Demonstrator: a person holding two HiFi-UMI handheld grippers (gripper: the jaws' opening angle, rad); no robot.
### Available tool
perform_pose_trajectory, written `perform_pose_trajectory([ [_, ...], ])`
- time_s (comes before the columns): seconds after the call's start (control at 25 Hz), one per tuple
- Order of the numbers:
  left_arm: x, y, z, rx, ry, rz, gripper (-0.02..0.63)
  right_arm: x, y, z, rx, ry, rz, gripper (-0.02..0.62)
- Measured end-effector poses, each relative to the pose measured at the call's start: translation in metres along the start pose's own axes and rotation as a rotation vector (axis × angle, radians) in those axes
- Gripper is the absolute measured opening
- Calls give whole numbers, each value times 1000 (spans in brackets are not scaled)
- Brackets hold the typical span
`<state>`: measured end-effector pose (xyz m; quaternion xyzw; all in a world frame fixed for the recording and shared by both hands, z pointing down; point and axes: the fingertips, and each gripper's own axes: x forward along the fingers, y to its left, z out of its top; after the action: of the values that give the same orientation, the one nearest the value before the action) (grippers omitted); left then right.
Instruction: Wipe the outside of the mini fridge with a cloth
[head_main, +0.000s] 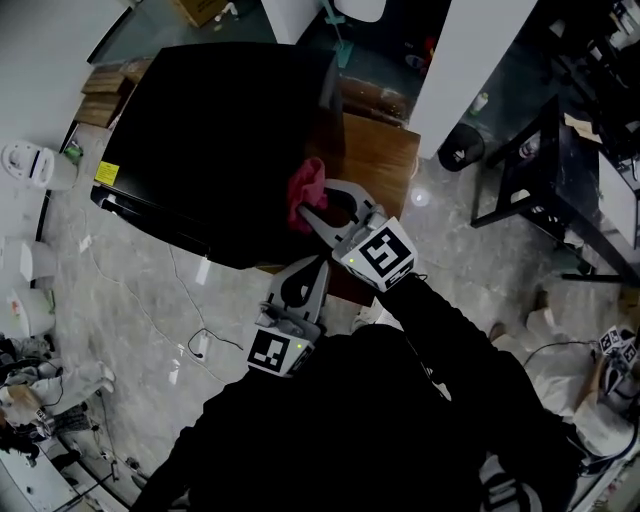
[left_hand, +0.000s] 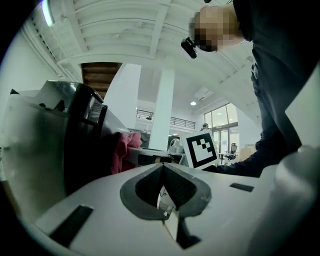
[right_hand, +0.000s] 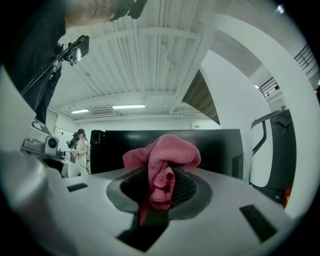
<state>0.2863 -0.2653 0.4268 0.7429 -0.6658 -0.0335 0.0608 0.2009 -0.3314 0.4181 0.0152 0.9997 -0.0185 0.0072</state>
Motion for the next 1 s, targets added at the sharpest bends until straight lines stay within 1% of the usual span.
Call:
perform_pose_trajectory([
  [0.2, 22, 3, -7, -2, -15, 73, 6, 0, -22, -2, -1, -5, 29, 104],
  [0.44, 36, 15, -14, 5, -5, 150, 5, 9, -60, -6, -2, -9, 27, 104],
  [0.64, 44, 14, -18, 20, 4, 173, 6, 15, -105, -10, -22, 6, -31, 104],
  [0.84, 48, 11, -17, 26, 8, 189, 6, 20, -147, -14, 29, 15, -85, 103],
  [1.0, 51, 5, -18, 35, 20, 183, 6, 24, -174, -18, 31, 35, -133, 103],
])
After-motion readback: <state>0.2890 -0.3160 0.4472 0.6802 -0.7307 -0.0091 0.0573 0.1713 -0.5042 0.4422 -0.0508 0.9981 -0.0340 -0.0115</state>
